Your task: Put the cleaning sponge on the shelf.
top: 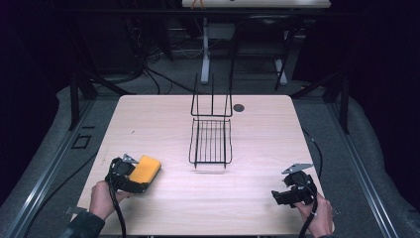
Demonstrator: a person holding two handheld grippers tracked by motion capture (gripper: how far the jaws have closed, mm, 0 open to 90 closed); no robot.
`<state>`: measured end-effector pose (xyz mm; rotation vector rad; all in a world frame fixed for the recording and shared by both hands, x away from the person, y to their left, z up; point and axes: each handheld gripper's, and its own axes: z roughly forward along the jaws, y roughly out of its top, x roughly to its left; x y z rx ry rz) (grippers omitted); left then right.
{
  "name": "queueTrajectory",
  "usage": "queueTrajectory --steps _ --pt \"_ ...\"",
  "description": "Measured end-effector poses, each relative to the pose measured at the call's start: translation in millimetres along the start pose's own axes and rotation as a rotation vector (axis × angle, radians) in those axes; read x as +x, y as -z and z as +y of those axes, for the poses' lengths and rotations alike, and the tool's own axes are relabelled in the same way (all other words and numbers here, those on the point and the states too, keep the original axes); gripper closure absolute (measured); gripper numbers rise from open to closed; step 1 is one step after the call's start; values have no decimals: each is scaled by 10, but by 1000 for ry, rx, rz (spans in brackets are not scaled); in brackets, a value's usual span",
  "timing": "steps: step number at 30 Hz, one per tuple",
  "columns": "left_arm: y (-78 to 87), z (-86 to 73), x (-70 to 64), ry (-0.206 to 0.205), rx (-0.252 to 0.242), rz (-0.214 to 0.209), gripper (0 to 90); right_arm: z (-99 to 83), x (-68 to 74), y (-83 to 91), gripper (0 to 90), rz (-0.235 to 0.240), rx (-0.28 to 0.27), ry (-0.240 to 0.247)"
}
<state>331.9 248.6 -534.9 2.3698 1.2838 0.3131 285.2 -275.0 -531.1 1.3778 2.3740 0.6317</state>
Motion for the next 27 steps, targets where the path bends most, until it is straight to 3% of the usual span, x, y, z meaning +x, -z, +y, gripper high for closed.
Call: queueTrajectory --steps 27 --pt "218 108 -21 -17 -76 12 247 2 1 -8 138 -5 -2 3"
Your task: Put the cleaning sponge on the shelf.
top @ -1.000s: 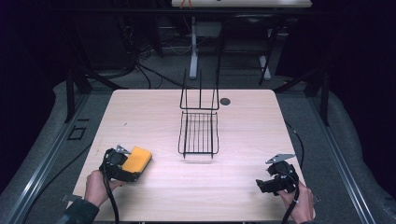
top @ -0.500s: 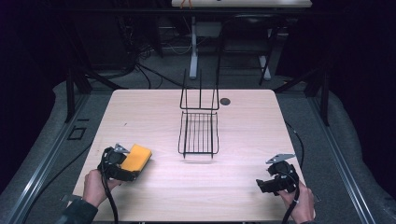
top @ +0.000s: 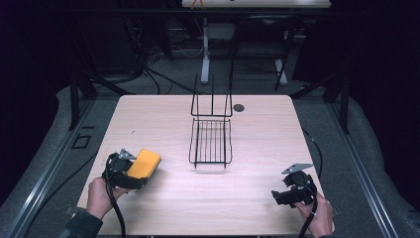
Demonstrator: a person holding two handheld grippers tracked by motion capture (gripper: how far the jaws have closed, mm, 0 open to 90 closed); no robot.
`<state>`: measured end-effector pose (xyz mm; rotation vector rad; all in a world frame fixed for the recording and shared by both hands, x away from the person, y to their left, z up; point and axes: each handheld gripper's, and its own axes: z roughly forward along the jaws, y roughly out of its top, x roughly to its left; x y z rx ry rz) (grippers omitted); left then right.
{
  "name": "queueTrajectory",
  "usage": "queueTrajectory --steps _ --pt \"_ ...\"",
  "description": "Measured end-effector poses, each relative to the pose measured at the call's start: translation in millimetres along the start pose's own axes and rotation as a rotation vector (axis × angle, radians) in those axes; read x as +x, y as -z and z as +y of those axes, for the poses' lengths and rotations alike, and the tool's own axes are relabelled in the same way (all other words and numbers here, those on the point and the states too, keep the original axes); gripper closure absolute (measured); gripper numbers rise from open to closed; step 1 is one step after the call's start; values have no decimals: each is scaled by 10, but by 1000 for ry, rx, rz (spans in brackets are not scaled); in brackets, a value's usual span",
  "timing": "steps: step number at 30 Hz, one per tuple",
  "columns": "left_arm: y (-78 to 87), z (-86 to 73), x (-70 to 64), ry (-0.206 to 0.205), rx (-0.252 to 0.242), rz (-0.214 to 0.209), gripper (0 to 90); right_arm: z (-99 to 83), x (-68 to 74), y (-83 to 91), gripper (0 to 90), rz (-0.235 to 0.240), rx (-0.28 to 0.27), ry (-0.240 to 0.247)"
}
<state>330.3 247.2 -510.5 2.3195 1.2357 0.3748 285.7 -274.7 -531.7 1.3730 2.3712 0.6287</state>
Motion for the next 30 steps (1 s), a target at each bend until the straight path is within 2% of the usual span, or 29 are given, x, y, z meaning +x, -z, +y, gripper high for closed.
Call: queueTrajectory --steps 11,30 --pt "53 61 -2 -9 -26 -8 249 4 0 -4 139 -2 -2 6" --pt "84 294 -112 -68 -70 -17 255 3 4 -11 139 1 3 7"
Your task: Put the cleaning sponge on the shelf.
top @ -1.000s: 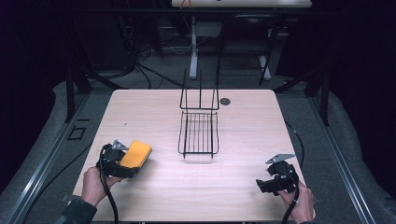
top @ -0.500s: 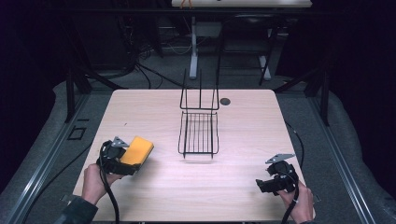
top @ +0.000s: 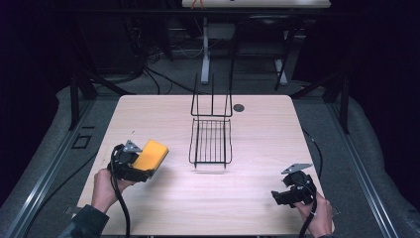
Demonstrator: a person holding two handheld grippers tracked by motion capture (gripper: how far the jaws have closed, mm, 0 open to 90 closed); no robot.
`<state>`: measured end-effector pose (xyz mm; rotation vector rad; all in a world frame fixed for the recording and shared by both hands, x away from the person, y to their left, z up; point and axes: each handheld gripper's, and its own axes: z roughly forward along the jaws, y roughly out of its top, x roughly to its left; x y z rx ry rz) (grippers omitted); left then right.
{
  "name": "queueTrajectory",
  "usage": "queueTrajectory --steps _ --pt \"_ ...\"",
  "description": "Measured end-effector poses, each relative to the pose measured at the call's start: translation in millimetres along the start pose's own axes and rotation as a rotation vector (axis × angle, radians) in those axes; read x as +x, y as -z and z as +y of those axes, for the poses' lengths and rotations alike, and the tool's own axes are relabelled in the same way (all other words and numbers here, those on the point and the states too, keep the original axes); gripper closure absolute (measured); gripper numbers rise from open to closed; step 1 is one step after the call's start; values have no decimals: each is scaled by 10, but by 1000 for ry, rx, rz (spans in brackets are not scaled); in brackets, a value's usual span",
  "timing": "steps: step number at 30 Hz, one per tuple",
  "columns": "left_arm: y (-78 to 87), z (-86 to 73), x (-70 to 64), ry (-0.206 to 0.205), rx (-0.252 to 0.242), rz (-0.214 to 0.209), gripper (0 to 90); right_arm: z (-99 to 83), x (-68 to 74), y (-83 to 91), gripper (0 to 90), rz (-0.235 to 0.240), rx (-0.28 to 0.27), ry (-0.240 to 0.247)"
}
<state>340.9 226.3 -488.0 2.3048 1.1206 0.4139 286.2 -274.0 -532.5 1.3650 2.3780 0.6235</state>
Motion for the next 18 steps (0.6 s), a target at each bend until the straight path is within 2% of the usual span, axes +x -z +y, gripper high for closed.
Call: queueTrajectory --steps 13,18 --pt "16 150 -41 -22 -33 -15 257 5 8 9 139 1 7 5" --pt "8 217 -54 -30 -42 -24 257 5 6 26 139 -4 -6 3"
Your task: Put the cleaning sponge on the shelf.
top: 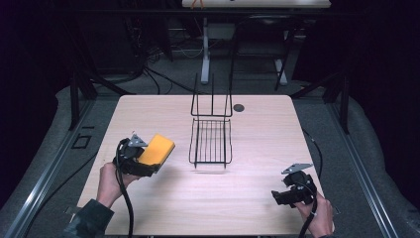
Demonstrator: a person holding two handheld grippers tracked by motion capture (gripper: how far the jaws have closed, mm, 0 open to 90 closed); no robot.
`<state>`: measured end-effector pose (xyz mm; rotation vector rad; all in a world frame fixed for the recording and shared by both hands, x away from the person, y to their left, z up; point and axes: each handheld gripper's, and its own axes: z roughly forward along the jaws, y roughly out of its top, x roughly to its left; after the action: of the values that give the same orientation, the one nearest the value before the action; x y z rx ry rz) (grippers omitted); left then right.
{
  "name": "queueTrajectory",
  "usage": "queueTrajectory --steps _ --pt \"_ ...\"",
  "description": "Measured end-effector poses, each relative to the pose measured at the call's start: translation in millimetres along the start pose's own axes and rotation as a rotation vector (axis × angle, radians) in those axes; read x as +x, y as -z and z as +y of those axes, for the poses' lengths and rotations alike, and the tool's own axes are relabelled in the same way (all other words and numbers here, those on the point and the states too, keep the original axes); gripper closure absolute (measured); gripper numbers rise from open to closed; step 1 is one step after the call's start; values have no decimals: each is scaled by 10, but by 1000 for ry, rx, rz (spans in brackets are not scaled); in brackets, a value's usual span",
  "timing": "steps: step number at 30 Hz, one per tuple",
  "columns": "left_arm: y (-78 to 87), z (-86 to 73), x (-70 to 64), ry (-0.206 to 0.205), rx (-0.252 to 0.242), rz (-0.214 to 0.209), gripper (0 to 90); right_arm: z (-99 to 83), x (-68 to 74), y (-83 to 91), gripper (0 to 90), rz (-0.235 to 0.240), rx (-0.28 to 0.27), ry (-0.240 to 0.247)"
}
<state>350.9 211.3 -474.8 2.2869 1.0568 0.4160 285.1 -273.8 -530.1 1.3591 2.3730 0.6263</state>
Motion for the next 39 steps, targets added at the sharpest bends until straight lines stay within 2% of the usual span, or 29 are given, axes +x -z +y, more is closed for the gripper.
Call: queueTrajectory --steps 5,13,22,32,39 --pt "-9 64 7 -2 -6 -5 258 -2 0 -2 139 0 0 -1" --pt "-83 258 27 -7 -31 -36 259 1 8 10 139 -1 4 3" --pt "-248 488 -78 -49 -35 -71 260 -4 9 16 139 -4 9 9" --pt "-417 661 -148 -63 -41 -117 261 -10 2 12 140 -3 9 5" --pt "-565 804 -261 -87 -35 -133 261 -8 15 18 140 -5 4 3"
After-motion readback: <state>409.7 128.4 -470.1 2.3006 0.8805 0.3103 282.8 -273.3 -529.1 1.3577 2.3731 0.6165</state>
